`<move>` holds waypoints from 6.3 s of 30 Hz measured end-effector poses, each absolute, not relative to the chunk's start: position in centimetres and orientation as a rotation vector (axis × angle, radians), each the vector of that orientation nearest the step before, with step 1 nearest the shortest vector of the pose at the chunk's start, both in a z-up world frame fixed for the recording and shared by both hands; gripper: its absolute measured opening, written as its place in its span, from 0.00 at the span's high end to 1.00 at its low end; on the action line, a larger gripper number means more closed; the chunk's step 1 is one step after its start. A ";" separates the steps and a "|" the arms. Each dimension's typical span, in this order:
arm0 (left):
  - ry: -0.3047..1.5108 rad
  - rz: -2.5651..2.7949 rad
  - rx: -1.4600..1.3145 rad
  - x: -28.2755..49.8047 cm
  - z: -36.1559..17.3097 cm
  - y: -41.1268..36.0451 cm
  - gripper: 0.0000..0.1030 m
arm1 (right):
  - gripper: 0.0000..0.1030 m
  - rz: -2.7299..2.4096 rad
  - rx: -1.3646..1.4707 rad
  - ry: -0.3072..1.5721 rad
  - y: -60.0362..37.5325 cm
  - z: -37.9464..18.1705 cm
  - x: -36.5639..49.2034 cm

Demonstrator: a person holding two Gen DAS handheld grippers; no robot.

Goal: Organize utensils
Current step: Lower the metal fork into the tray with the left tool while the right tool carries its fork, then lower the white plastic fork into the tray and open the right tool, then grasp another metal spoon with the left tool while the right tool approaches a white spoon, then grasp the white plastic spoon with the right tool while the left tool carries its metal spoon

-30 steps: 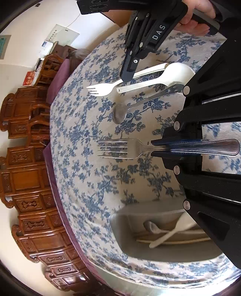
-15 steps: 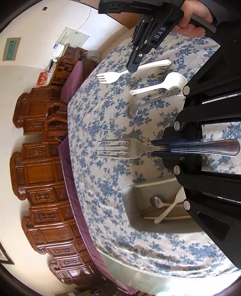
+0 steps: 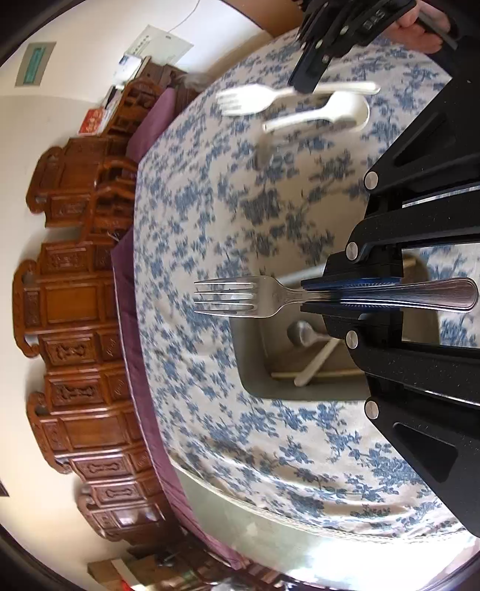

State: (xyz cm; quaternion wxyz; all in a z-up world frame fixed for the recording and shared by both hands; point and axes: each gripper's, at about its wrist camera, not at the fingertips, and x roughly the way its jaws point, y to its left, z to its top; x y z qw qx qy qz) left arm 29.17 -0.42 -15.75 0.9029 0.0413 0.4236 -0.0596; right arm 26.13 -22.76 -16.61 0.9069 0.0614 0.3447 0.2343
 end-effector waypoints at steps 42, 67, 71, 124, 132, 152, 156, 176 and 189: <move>0.957 -0.087 0.057 31.6 -19.9 2.1 0.93 | 0.96 0.537 0.062 0.787 -18.8 -18.9 26.5; 0.843 -0.077 -0.012 27.9 -17.6 9.2 0.93 | 0.96 0.647 0.071 0.841 -8.5 -16.0 31.8; 0.847 -0.068 -0.025 28.0 -17.8 10.4 0.93 | 0.96 0.652 0.101 0.870 -6.9 -16.4 33.4; 0.797 -0.196 0.012 24.0 -16.0 1.5 0.84 | 0.81 0.272 -0.055 0.872 -24.9 -17.7 27.1; 0.859 -0.241 0.039 24.0 -17.7 -3.1 0.83 | 0.75 0.253 -0.023 0.892 -28.0 -18.1 25.5; 1.010 -0.413 0.095 33.0 -21.7 -15.0 0.83 | 0.75 0.258 0.086 0.953 -31.9 -19.7 26.7; 1.048 -0.437 0.087 34.5 -23.0 -16.8 0.83 | 0.75 0.257 0.099 0.958 -32.4 -19.9 26.8; 1.148 -0.413 0.159 36.2 -25.6 -19.4 0.95 | 0.75 0.274 0.094 0.957 -32.3 -19.9 27.6; 1.058 -0.434 0.103 33.5 -20.6 -15.4 0.96 | 0.75 0.293 0.130 0.982 -28.9 -21.3 27.6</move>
